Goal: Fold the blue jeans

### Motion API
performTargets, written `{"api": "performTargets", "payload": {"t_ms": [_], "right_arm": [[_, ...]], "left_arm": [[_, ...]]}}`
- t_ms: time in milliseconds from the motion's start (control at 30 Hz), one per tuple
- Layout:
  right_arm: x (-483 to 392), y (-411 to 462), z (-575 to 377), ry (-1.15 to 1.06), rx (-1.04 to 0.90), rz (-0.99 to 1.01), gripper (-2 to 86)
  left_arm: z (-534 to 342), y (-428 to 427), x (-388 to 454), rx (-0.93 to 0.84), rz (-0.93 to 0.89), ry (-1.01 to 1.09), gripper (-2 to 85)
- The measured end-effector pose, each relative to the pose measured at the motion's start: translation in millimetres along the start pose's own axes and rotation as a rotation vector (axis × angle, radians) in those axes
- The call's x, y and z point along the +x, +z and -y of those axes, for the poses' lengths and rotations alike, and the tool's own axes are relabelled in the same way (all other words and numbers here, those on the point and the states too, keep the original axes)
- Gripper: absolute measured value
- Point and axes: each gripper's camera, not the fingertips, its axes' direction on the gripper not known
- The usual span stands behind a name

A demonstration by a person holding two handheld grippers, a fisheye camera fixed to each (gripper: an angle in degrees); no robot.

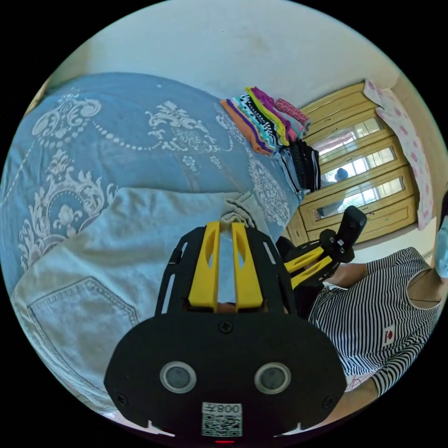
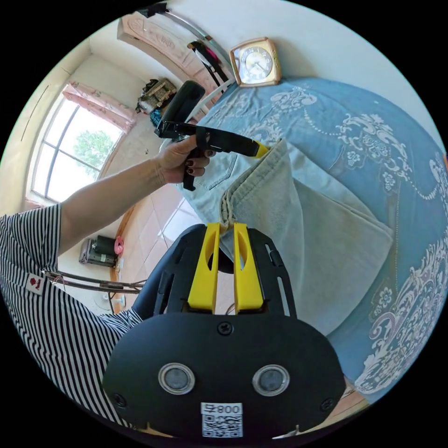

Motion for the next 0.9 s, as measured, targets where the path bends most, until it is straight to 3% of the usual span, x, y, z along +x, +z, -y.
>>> {"api": "performTargets", "payload": {"t_ms": [233,367,500,733,900], "right_arm": [[-20,50,104,-0.003,-0.151,0.021,6.1],[-33,63,152,-0.018,-0.194,0.041,6.6],[-40,54,189,-0.018,-0.187,0.077,6.9],[-72,29,252,-0.109,-0.238,0.172,4.5],[-80,-23,294,-0.126,-0.161,0.069,3.9]], "left_arm": [[-70,46,-98,0.043,0.058,-0.161,3.6],[-114,75,-140,0.149,-0.047,-0.214,3.9],[-141,126,-153,0.107,-0.067,-0.186,5.7],[-182,189,-171,0.060,0.113,-0.258,8.9],[-207,235,-187,0.036,0.162,-0.331,11.3]]}}
